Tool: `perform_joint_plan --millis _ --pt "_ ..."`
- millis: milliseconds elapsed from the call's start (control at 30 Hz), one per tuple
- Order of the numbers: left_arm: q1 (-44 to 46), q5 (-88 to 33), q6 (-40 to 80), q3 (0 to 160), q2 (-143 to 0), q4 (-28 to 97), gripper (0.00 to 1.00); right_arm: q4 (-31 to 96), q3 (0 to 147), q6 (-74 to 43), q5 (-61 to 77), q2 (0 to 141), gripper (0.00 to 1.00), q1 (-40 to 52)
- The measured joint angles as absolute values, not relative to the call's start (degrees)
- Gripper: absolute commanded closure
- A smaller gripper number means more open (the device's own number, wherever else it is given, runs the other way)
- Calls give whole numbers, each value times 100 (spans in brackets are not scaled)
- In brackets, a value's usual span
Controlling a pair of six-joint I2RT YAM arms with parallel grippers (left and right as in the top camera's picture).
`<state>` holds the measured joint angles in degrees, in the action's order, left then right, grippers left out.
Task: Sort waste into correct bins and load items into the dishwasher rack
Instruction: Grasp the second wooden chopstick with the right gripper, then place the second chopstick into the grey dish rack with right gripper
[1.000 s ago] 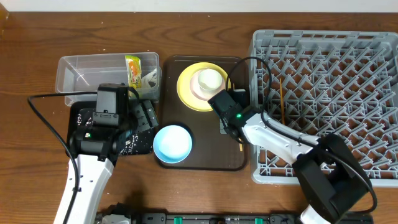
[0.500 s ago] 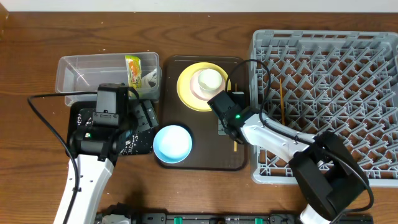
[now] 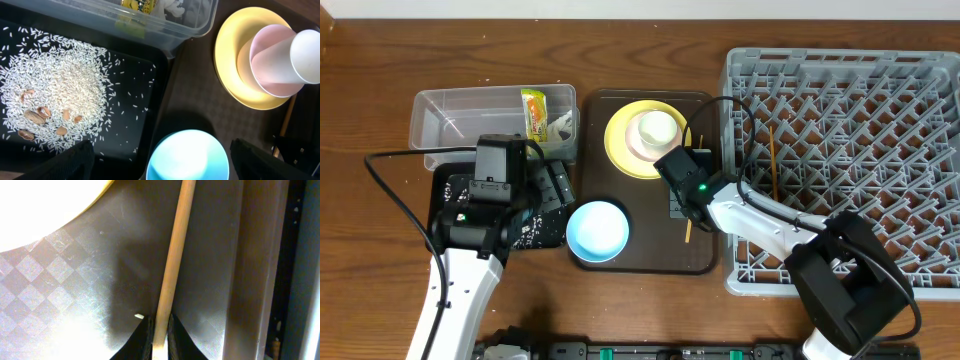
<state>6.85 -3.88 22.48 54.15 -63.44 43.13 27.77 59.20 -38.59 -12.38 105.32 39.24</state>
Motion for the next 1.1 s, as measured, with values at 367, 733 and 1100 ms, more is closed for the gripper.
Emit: perform_joint_plan --millis 367,733,1100 --pt "685 -388 2248 5415 -6344 4313 11 2840 5920 -3876 -1369 10525 99 3924" --pt "685 -388 2248 5415 -6344 4313 10 3109 5918 -3476 -1402 9218 99 3616" --pt "685 -390 2248 5415 -6344 4316 10 4182 5920 -2908 -1428 7559 99 2788"
